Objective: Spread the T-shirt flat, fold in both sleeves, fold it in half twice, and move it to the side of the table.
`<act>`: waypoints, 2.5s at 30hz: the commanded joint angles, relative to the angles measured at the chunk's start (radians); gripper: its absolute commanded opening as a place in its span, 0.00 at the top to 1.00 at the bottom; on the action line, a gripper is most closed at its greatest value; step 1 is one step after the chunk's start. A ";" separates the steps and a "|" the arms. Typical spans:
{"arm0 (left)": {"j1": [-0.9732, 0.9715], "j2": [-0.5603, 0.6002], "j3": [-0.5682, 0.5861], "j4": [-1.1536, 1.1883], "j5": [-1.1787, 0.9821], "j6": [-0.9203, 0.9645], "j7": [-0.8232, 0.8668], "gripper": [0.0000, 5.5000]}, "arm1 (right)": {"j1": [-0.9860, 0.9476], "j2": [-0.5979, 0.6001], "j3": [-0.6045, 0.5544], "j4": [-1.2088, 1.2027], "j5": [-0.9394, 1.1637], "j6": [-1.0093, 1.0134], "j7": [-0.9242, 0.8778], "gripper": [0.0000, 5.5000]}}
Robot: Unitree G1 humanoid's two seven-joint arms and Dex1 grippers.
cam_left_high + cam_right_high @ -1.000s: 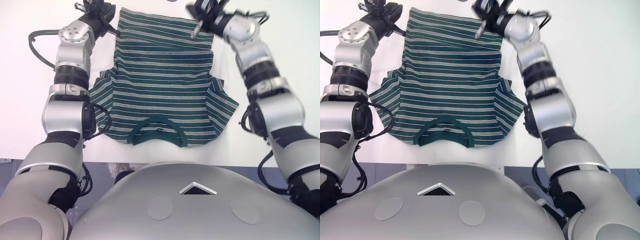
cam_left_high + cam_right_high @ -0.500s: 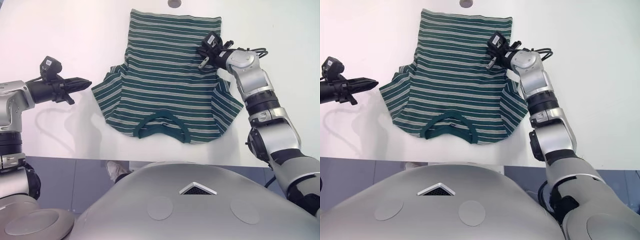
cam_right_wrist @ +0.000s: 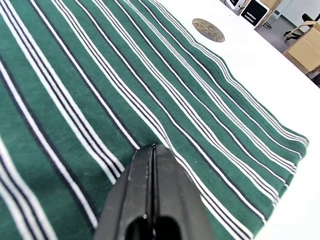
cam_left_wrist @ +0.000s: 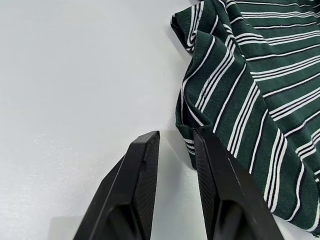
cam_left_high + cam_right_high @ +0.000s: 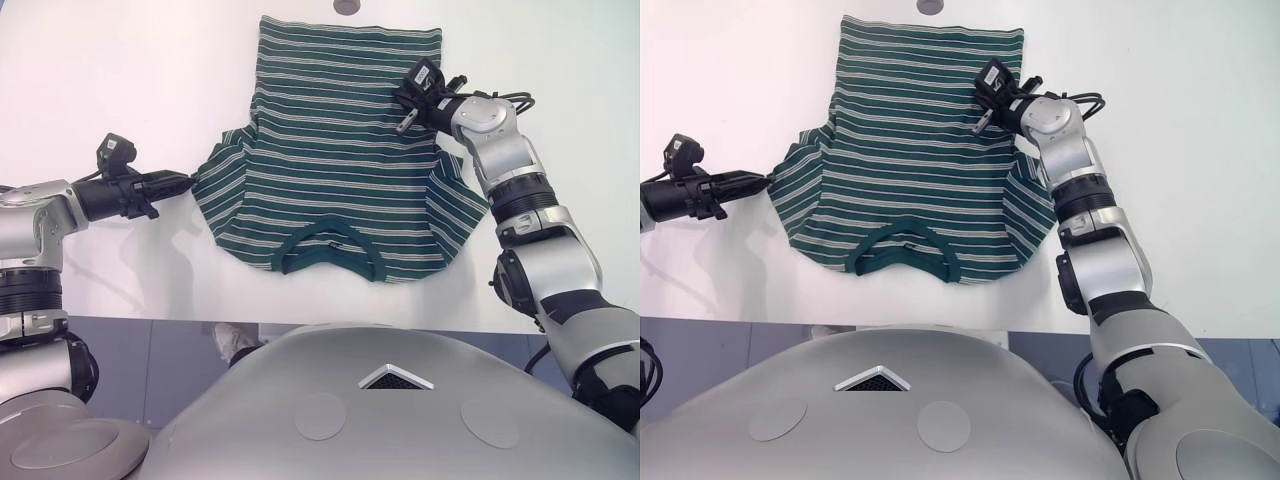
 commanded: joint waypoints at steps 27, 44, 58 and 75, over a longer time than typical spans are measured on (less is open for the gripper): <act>-0.025 -0.309 -0.295 -0.329 -0.009 0.108 0.227 0.87 | 0.200 -0.073 -0.383 -0.465 0.292 0.427 -0.043 0.86; -0.055 -0.377 -0.078 -0.614 -0.155 0.118 0.439 0.85 | 0.768 -0.495 -0.457 -0.852 0.583 0.813 0.354 0.73; 0.003 -0.414 -0.086 -0.462 -0.103 0.000 0.460 0.85 | 0.774 -0.502 -0.426 -0.830 0.670 0.833 0.388 0.99; -0.046 -0.345 -0.197 -0.557 0.001 0.000 0.475 0.81 | 0.447 -0.488 0.092 -1.122 0.549 0.788 0.370 0.95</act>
